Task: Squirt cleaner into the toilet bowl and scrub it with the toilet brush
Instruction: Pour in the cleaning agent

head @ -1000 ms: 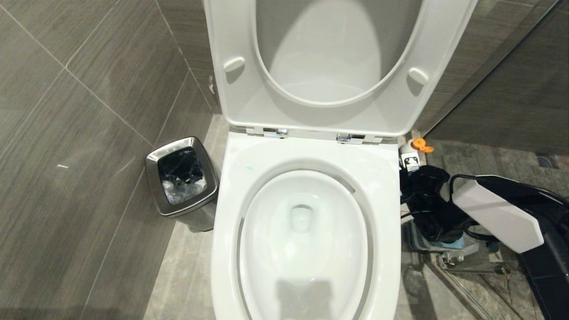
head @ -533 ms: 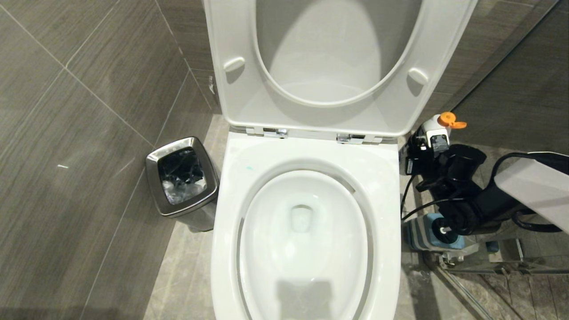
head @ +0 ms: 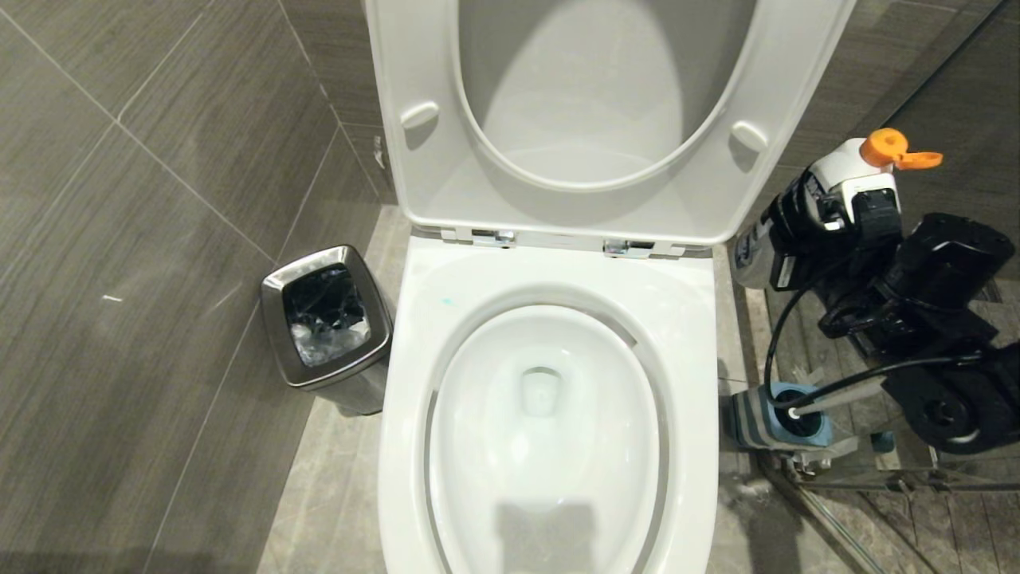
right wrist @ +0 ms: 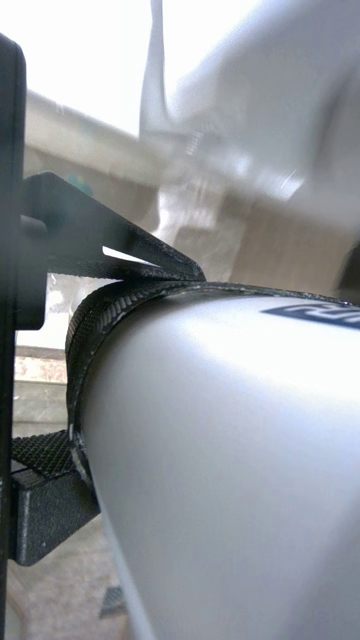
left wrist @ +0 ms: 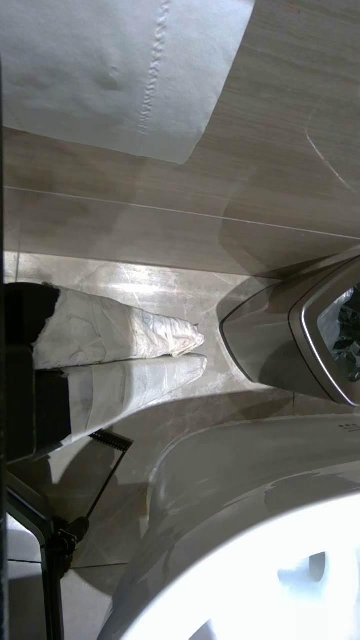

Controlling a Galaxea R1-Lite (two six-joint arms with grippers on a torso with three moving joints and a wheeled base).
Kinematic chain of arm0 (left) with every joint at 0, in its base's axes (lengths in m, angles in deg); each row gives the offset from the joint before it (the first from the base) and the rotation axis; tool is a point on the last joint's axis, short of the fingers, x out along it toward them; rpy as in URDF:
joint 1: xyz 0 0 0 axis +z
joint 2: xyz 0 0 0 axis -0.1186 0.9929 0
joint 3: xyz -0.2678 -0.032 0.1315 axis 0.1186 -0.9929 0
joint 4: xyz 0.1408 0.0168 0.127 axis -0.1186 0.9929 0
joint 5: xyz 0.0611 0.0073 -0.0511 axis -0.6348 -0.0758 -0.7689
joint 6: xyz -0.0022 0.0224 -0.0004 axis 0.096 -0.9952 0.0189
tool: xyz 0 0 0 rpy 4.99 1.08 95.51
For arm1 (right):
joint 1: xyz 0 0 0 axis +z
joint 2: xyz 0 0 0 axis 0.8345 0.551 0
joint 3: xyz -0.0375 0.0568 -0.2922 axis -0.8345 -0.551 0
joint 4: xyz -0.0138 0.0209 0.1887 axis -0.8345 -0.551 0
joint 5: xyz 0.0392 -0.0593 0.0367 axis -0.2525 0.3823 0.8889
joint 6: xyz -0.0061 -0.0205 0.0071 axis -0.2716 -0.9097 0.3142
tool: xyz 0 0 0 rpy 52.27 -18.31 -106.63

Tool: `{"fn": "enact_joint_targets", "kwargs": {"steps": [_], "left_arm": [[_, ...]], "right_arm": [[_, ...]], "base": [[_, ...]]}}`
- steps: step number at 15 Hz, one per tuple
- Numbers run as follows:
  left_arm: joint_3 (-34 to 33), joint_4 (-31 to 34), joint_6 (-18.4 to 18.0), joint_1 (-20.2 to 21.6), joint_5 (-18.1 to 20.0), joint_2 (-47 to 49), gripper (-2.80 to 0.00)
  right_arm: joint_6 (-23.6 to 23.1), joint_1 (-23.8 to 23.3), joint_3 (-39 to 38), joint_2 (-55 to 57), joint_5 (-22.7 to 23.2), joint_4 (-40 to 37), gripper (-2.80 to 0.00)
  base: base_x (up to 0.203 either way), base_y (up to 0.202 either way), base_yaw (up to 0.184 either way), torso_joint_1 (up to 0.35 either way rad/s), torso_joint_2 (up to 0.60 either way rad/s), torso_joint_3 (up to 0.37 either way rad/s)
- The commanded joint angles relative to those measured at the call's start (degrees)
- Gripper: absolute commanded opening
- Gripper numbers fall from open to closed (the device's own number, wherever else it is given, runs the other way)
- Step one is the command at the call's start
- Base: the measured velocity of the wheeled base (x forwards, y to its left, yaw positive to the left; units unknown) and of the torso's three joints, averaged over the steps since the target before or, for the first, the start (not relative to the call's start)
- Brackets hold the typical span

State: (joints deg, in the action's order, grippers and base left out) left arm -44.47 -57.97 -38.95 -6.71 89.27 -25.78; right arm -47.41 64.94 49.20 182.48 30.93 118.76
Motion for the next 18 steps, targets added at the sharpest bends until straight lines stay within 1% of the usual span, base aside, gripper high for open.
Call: {"fn": "enact_joint_targets", "kwargs": {"steps": [1, 3, 4, 6, 9, 10, 12, 14, 15, 17, 18], "left_arm": [[0.0, 0.01, -0.01, 0.08, 0.0, -0.03, -2.8], [0.0, 0.01, -0.01, 0.08, 0.0, -0.03, -2.8], [0.0, 0.01, -0.01, 0.07, 0.0, -0.03, -2.8], [0.0, 0.01, -0.01, 0.08, 0.0, -0.03, -2.8], [0.0, 0.01, -0.01, -0.01, 0.0, -0.03, -2.8], [0.0, 0.01, -0.01, 0.04, 0.0, -0.03, -2.8], [0.0, 0.01, -0.01, 0.0, 0.0, -0.03, -2.8], [0.0, 0.01, -0.01, 0.06, 0.0, -0.03, -2.8], [0.0, 0.01, -0.01, 0.08, 0.0, -0.03, -2.8], [-0.01, 0.01, -0.01, 0.03, 0.0, -0.03, -2.8], [-0.01, 0.01, -0.01, 0.08, 0.0, -0.03, -2.8]], "right_arm": [[-1.08, 2.17, -7.66, -12.52, -1.21, -1.33, -2.8], [-1.83, 3.0, -11.01, -19.56, -1.91, -4.5, -2.8], [-2.12, 3.14, -11.57, -23.15, -2.05, -7.6, -2.8], [-2.4, 3.25, -11.9, -30.88, -2.11, -16.89, -2.8], [-2.66, 3.31, -11.39, -38.86, -2.24, -31.74, -2.8], [-3.34, 3.37, -11.21, -39.72, -2.28, -33.91, -2.8], [-7.45, 3.47, -12.1, -41.43, -1.85, -35.85, -2.8], [-8.92, 4.17, -11.77, -41.67, -1.79, -37.69, -2.8], [-10.68, 4.61, -11.54, -41.63, -1.72, -37.91, -2.8], [-14.48, 7.14, -11.36, -41.56, -1.36, -38.02, -2.8], [-17.31, 8.96, -11.31, -41.58, -1.29, -38.58, -2.8]], "base": [[0.0, 0.0, 0.0, 0.0, 0.0, 0.0], [0.0, 0.0, 0.0, 0.0, 0.0, 0.0], [0.0, 0.0, 0.0, 0.0, 0.0, 0.0], [0.0, 0.0, 0.0, 0.0, 0.0, 0.0], [0.0, 0.0, 0.0, 0.0, 0.0, 0.0], [0.0, 0.0, 0.0, 0.0, 0.0, 0.0], [0.0, 0.0, 0.0, 0.0, 0.0, 0.0], [0.0, 0.0, 0.0, 0.0, 0.0, 0.0], [0.0, 0.0, 0.0, 0.0, 0.0, 0.0], [0.0, 0.0, 0.0, 0.0, 0.0, 0.0], [0.0, 0.0, 0.0, 0.0, 0.0, 0.0]]}}
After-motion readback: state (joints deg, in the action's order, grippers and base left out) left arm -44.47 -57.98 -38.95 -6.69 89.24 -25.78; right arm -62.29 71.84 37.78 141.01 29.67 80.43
